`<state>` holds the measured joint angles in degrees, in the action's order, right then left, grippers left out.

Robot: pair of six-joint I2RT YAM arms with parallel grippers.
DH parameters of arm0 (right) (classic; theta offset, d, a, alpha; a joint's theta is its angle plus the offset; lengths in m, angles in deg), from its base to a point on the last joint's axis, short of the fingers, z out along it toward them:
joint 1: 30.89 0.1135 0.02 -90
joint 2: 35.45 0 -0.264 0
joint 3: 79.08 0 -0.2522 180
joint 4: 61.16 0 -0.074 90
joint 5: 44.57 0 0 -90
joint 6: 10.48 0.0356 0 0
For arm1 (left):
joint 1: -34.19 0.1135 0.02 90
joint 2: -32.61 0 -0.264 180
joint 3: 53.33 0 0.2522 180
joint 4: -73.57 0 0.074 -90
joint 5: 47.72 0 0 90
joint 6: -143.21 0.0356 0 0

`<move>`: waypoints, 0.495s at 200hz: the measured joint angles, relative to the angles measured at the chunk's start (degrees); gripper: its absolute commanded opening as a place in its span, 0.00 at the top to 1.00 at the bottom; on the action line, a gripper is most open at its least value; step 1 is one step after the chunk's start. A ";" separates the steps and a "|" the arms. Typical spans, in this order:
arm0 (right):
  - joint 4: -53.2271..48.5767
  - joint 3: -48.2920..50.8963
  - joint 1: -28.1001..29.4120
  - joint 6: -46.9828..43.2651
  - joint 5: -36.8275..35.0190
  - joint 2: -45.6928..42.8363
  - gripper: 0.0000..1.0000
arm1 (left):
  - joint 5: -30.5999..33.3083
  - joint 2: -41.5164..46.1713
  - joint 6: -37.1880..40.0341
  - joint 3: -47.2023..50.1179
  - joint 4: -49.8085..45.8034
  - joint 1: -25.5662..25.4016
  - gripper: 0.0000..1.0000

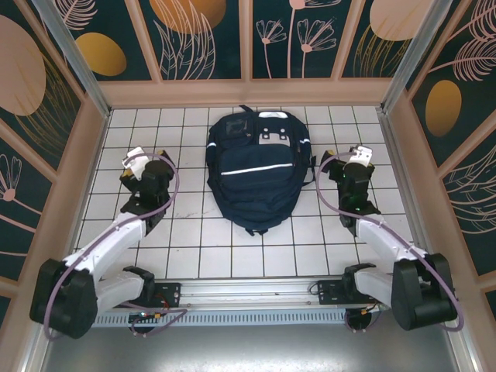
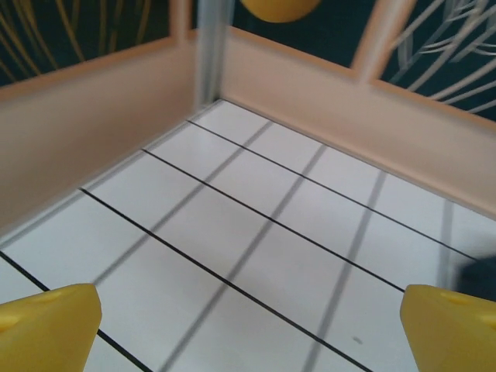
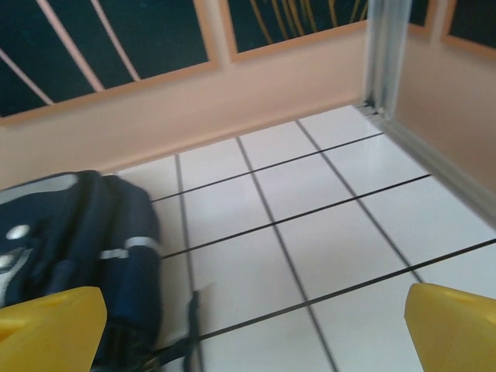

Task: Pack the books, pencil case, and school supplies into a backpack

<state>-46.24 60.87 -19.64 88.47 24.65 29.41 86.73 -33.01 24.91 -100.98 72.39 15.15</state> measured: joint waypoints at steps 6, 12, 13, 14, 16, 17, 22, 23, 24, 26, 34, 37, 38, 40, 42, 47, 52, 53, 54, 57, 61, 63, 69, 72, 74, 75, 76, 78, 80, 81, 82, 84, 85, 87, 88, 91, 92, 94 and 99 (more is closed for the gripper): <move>1.01 0.00 -0.50 -0.50 -0.66 1.14 0.01 | 0.28 -1.79 0.74 -0.15 1.14 1.38 0.02; 2.27 0.09 -1.25 -1.07 -1.38 2.51 0.01 | 0.24 -3.72 1.33 -0.46 1.95 2.78 0.01; 2.43 0.11 -1.33 -1.14 -1.46 2.67 0.01 | 0.20 -3.96 1.40 -0.48 2.05 2.91 0.01; 2.73 0.15 -1.51 -1.33 -1.68 2.99 0.01 | 0.22 -4.55 1.64 -0.57 2.36 3.26 0.01; 3.04 0.22 -1.66 -1.46 -1.81 3.28 0.01 | 0.20 -5.09 1.81 -0.61 2.64 3.61 0.01; 3.34 0.26 -1.79 -1.53 -1.95 3.52 0.01 | 0.20 -5.51 1.92 -0.68 2.89 3.91 0.01; 4.48 0.61 -2.29 -2.12 -2.43 4.48 0.01 | 0.17 -6.97 2.58 -0.79 3.89 4.81 0.02; 4.66 0.68 -2.36 -2.19 -2.49 4.61 0.01 | 0.20 -7.43 2.78 -0.79 4.20 5.11 0.02; 5.03 0.79 -2.47 -2.38 -2.69 4.83 0.01 | 0.20 -7.63 2.84 -0.79 4.37 5.27 0.01; 5.55 1.01 -2.64 -2.64 -2.93 5.16 0.01 | 0.15 -8.24 3.10 -0.79 4.87 5.64 0.02; 7.65 1.77 -3.17 -3.39 -3.76 6.71 0.01 | 0.17 -10.34 4.39 -0.79 6.58 6.91 0.01; 8.39 2.03 -3.32 -3.76 -4.00 7.37 0.01 | 0.22 -11.19 5.05 -0.70 7.50 7.41 0.02; 8.57 2.10 -3.37 -3.85 -4.09 7.50 0.01 | 0.22 -11.37 5.16 -0.70 7.72 7.52 0.02; 9.07 2.27 -3.45 -4.07 -4.24 7.91 0.01 | 0.17 -11.91 5.51 -0.70 8.31 7.76 0.02; 9.64 2.40 -3.52 -4.24 -4.39 8.52 0.01 | 0.17 -12.55 6.12 -0.59 9.05 8.07 0.01; 10.93 2.75 -3.69 -4.66 -4.74 9.75 0.01 | 0.07 -13.70 7.08 -0.31 10.91 8.57 0.01; 12.37 3.08 -3.72 -5.03 -5.03 11.08 0.01 | -0.11 -14.67 8.11 0.13 12.63 9.05 0.01; 12.70 3.17 -3.72 -5.18 -5.14 11.43 0.01 | -0.20 -14.95 8.31 0.26 13.14 9.16 0.01; 12.90 3.21 -3.74 -5.25 -5.14 11.63 0.01 | -0.26 -15.13 8.46 0.35 13.40 9.22 0.01; 13.97 3.45 -3.78 -5.55 -5.27 12.57 0.01 | -0.48 -15.74 9.22 0.81 14.69 9.51 0.01; 14.99 3.69 -3.78 -5.73 -5.33 13.44 0.01 | -0.72 -16.52 9.92 1.49 16.33 9.86 0.01; 15.47 3.82 -3.78 -5.90 -5.35 13.97 0.01 | -0.87 -16.79 10.25 1.75 16.96 9.99 0.02; 16.72 4.13 -3.78 -6.23 -5.35 15.23 0.01 | -1.46 -17.79 11.26 2.93 19.28 10.45 0.01; 17.42 4.28 -3.80 -6.45 -5.35 15.78 0.01 | -1.92 -18.27 11.80 3.58 20.44 10.69 0.02; 17.84 4.35 -3.82 -6.60 -5.33 16.20 0.01 | -2.16 -18.62 12.09 3.98 21.16 10.84 0.02; 17.97 4.39 -3.82 -6.67 -5.33 16.35 0.01 | -2.25 -18.78 12.24 4.13 21.44 10.88 0.01; 18.32 4.46 -3.82 -6.75 -5.35 16.61 0.01 | -2.32 -18.91 12.37 4.28 21.70 10.95 0.02; 18.82 4.55 -3.82 -6.80 -5.35 16.94 0.01 | -2.60 -19.26 12.79 4.70 22.43 11.13 0.02; 19.28 4.66 -3.82 -6.91 -5.33 17.33 0.01 | -2.86 -19.58 13.09 5.07 23.08 11.26 0.01; 19.47 4.70 -3.85 -6.97 -5.33 17.49 0.01 | -2.93 -19.69 13.18 5.18 23.28 11.30 0.01; 19.65 4.72 -3.89 -7.04 -5.31 17.64 0.01 | -3.15 -19.91 13.44 5.38 23.65 11.37 0.01; 20.28 4.85 -3.96 -7.10 -5.27 17.94 0.01 | -3.32 -20.13 13.70 5.57 23.96 11.43 0.01; 20.65 4.96 -3.98 -7.13 -5.22 18.16 0.01 | -3.48 -20.31 13.92 5.75 24.20 11.52 0.01; 21.07 5.07 -4.00 -7.17 -5.16 18.43 0.01 | -3.61 -20.48 14.12 5.90 24.44 11.61 0.01; 21.64 5.20 -4.07 -7.17 -5.09 18.73 0.01 | -3.74 -20.65 14.45 6.14 24.90 11.67 0.01; 22.86 5.55 -4.15 -7.19 -5.05 19.21 0.01 | -4.00 -21.00 14.95 6.58 26.01 11.76 0.02; 23.12 5.64 -4.17 -7.17 -5.05 19.32 0.01 | -4.04 -21.09 15.04 6.69 26.27 11.78 0.01; 23.80 5.86 -4.26 -7.19 -5.05 19.71 0.01 | -4.20 -21.24 15.28 6.99 26.99 11.91 0.01; 25.44 6.47 -4.59 -7.21 -4.72 20.48 0.01 | -4.94 -21.44 15.96 7.82 28.87 12.13 0.01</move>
<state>-20.80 67.34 -24.23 81.26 19.93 49.89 81.79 -54.46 40.87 -93.15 101.26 27.28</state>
